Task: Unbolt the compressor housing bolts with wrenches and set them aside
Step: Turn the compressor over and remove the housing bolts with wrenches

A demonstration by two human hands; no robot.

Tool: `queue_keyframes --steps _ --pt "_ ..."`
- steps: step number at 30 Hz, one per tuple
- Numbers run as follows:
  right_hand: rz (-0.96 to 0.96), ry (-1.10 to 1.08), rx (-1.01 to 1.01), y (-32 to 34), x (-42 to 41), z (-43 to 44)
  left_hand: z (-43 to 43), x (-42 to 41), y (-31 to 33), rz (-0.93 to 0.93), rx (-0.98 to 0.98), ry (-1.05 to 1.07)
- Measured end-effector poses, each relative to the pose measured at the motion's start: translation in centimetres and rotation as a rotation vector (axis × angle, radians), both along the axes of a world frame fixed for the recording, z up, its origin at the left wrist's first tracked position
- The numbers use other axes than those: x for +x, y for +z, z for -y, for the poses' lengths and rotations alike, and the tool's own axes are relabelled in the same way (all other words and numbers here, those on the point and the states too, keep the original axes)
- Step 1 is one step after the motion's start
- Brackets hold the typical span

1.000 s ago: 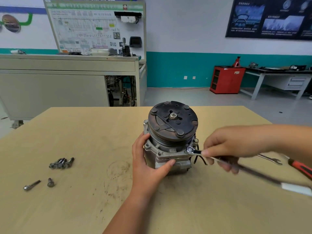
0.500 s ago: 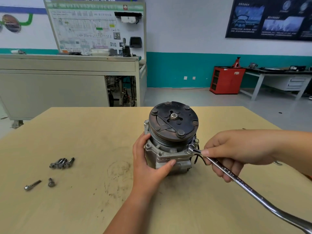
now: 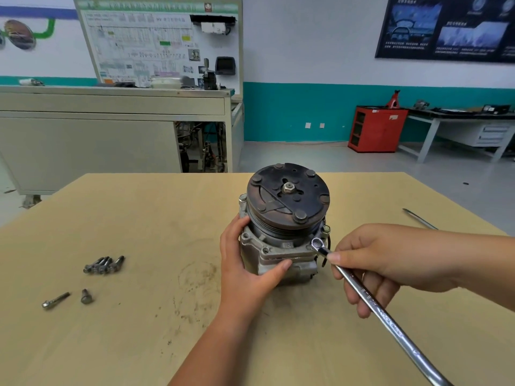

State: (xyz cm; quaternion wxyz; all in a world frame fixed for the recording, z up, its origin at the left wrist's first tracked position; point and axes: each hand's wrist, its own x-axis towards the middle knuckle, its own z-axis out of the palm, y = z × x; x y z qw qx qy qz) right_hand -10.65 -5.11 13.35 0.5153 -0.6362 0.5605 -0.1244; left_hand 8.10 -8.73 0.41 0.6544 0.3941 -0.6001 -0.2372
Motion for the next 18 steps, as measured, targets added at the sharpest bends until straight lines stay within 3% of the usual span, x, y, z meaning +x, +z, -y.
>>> queue_keyframes --steps 3,5,8,10,12,15,18 --pt "-0.038 0.014 0.035 0.5 0.1 0.1 0.0 0.0 0.0 -0.001 -0.001 -0.003" --pt "-0.216 0.076 -0.025 1.4 0.0 0.6 0.1 0.0 -0.1 0.002 0.003 -0.003" --pt "-0.835 0.323 -0.509 3.0 -0.3 1.8 0.1 0.1 -0.1 0.009 0.004 -0.003" --pt "-0.980 0.360 -0.689 3.7 -0.4 2.5 0.0 0.1 -0.1 0.012 0.008 -0.005" --pt "-0.848 0.365 -0.551 3.8 -0.9 2.9 0.0 0.2 -0.1 0.007 0.011 -0.008" --pt "-0.389 0.209 -0.142 3.5 -1.5 2.4 0.0 0.1 0.0 0.007 0.009 -0.007" --pt "-0.198 0.104 -0.046 2.4 -1.3 1.6 0.1 0.0 0.0 0.003 -0.004 0.003"
